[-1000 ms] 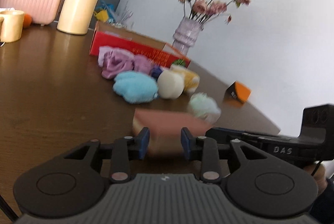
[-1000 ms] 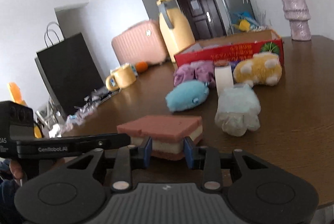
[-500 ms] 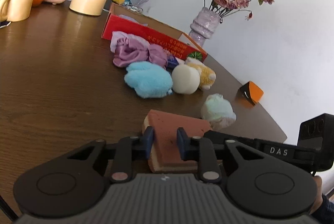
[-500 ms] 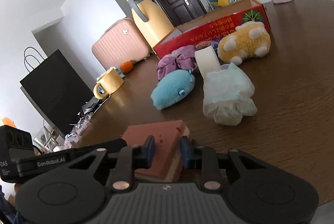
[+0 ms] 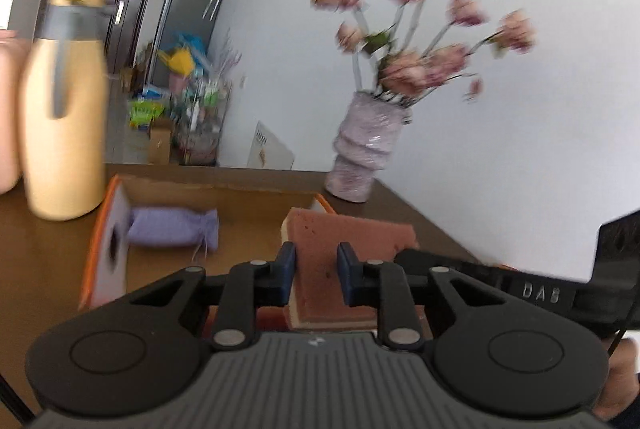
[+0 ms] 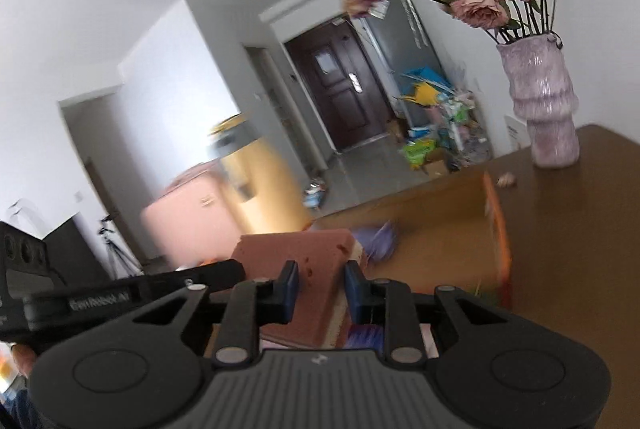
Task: Organize soft objects
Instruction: 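Carry the sponge block with the left tool into the red box, then open the left tool to drop the sponge block and withdraw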
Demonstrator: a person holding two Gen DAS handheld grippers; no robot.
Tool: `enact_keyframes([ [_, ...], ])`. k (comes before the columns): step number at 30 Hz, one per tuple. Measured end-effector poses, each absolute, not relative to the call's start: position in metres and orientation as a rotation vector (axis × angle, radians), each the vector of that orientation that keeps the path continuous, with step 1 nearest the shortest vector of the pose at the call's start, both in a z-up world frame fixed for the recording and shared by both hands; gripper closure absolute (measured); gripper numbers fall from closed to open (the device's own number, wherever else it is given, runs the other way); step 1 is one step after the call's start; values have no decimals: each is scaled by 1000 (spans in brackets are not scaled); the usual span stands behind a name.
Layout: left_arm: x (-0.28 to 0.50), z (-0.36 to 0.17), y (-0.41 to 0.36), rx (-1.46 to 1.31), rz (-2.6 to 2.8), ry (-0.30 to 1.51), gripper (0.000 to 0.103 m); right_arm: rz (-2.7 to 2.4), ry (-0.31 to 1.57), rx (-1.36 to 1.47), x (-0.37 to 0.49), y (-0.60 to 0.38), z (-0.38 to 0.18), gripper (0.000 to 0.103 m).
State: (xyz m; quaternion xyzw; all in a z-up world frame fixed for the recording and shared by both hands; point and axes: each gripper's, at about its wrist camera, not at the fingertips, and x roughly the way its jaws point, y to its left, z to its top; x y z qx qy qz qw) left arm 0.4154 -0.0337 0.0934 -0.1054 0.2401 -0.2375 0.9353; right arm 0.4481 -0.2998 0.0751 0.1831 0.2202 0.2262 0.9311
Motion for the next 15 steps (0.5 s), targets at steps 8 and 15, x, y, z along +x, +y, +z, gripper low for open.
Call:
enact_keyframes([
  [8,644,54,-92,-303,-428,779,81,285,662,325,666,-324,50,79],
  [15,720,2,-119,-261,-371,902,79,149,746,134,724,-298,11,77],
])
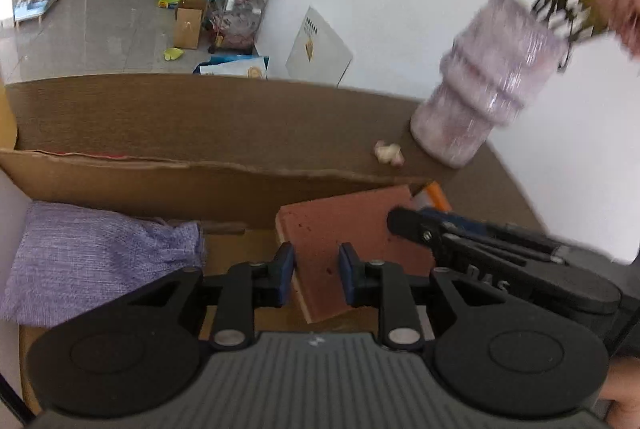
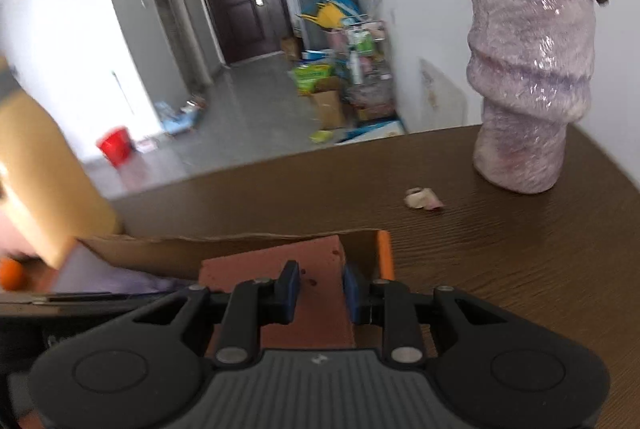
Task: Organize soft objects
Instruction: 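Open the left tool to drop the sponge block and withdraw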
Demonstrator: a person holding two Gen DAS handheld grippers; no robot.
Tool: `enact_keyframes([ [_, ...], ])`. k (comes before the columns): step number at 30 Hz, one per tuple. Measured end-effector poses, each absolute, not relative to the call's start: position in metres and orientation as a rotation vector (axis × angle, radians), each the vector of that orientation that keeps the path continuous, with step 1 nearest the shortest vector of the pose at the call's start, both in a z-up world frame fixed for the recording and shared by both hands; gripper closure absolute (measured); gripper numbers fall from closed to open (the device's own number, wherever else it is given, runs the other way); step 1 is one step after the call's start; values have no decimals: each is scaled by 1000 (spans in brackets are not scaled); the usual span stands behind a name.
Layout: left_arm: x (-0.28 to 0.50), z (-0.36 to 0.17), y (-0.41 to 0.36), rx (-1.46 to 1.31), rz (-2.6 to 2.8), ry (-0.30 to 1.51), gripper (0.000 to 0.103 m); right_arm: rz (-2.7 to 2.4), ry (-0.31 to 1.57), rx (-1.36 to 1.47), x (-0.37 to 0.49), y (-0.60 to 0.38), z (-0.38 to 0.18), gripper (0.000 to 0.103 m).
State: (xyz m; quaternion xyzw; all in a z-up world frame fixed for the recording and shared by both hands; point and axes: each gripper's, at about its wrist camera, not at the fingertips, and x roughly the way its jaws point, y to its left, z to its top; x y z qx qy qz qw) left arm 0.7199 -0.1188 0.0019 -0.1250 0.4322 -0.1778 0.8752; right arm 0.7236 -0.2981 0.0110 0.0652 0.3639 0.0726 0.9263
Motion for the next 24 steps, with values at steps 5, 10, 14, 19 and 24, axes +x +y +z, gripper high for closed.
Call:
enact_keyframes([
  [5,710,-2,-126,-152,-386,869,78,103,718,21,715,-279,8,77],
  [10,690,25,-106,-105,-340,807,77,84,655,-26,698,-277,37,74],
  [14,656,63,-81,-35,-254,698,69,123,594,-39,655,-283,77,63],
  [19,580,109,-28,18,-113,524,25,144,474,-83,577,-296,113,47],
  [24,492,126,17,73,15,339,19,130,313,-40,501,-304,115,25],
])
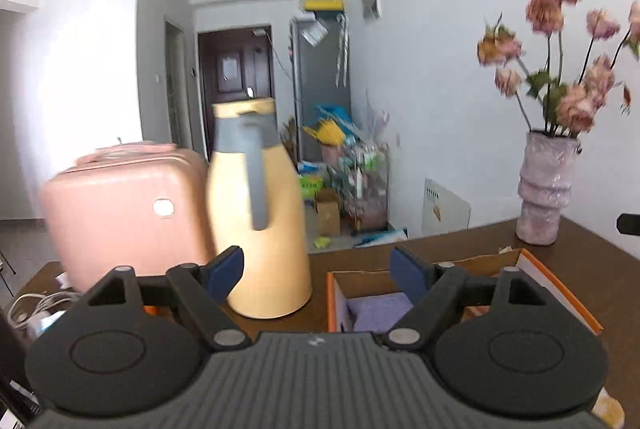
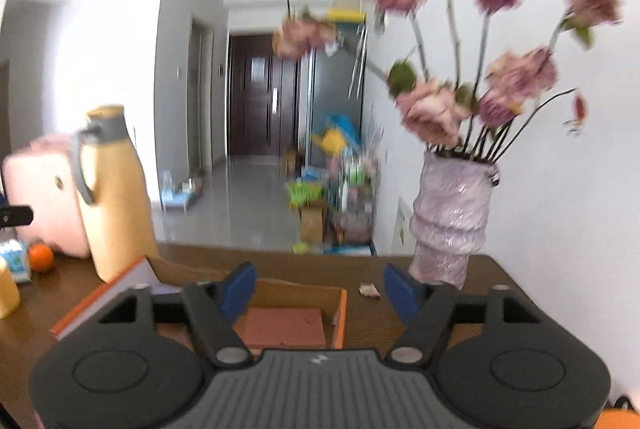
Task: Organize soft objects
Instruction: 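Open the left tool to drop the sponge block and withdraw, then reach the left tool to the blue plush and grasp it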
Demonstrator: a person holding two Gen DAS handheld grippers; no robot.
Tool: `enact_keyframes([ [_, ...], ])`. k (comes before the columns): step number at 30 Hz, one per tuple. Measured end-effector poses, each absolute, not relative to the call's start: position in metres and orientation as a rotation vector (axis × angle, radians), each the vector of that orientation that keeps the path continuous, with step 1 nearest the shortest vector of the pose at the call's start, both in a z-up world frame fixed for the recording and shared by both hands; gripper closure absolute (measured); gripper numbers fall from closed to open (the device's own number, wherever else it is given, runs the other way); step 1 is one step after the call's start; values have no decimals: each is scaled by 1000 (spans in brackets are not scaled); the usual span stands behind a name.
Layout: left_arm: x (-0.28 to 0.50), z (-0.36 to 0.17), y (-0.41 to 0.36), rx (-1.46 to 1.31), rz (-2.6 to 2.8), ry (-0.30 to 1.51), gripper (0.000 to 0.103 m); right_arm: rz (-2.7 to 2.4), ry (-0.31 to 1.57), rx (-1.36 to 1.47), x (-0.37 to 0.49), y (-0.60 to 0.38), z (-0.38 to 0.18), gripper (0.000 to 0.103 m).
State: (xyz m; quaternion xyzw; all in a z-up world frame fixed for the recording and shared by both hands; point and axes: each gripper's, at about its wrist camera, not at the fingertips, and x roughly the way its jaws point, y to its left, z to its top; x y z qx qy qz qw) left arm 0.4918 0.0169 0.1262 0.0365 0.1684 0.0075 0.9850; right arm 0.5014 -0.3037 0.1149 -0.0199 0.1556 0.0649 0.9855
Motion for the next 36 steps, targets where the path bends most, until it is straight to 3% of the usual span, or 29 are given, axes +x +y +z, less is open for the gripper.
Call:
enact_keyframes([
  [6,421,127,26,63,14,240,14,169,223,-3,440,-290,110,17],
  [14,314,104,29,60,43,186,4,190,162,-33,333,-271,95,17],
  [27,151,37,13,68,30,195,0,299,225,2,171,-262,15,17],
  [36,123,11,5,62,51,248,0,345,285,-32,137,-258,-16,25],
])
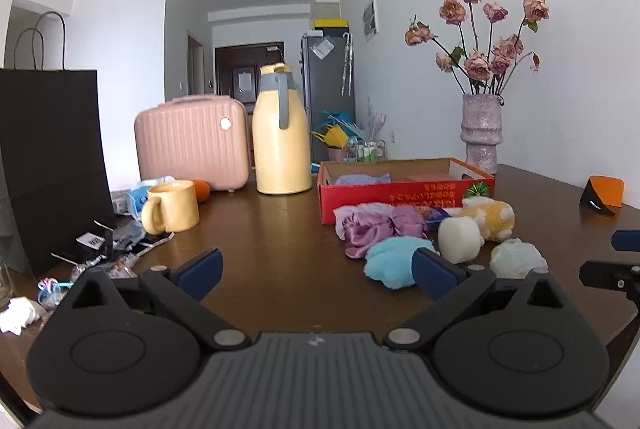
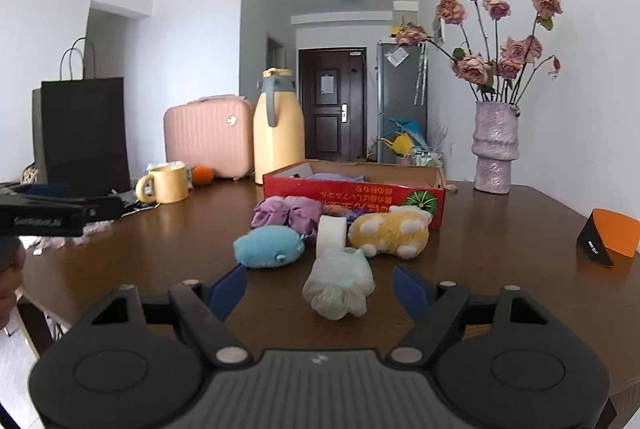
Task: Organize soft objects
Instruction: 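Reach the left tool to the blue plush and grasp it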
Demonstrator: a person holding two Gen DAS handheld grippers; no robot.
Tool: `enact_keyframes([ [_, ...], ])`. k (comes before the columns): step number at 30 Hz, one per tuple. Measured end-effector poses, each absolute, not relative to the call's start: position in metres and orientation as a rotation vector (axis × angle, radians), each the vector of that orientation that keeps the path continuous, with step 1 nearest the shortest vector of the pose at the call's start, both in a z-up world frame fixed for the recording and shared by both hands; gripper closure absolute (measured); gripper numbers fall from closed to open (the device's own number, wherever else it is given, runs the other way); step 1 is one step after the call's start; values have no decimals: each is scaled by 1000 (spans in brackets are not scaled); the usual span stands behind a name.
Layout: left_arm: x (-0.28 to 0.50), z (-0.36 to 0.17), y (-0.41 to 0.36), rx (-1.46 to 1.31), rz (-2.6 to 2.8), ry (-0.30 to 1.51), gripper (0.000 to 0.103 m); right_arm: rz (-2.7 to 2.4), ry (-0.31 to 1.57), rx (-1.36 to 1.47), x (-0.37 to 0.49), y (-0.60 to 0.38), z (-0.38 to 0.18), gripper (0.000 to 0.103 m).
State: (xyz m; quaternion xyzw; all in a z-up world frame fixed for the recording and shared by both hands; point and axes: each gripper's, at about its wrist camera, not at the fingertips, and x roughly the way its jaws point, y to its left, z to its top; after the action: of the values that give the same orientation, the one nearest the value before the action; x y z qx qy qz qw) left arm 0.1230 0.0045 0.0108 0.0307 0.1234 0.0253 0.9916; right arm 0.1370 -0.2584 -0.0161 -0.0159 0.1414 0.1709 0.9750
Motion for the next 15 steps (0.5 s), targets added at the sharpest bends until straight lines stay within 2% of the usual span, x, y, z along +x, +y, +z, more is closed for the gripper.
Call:
enact_keyframes([
  [2,124,9,4,59,43,260,0,355,289,-27,138,-259,-16,35],
  [4,128,7,1,71,45,268,0,366,301,-4,143,-260,-16,54],
  [7,134,4,-2,76,41,281,0,415,350,15,153,-256,-23,64],
  [15,172,-6,-8,85,20,341,1,465,441,-25,196,-236,-42,65],
])
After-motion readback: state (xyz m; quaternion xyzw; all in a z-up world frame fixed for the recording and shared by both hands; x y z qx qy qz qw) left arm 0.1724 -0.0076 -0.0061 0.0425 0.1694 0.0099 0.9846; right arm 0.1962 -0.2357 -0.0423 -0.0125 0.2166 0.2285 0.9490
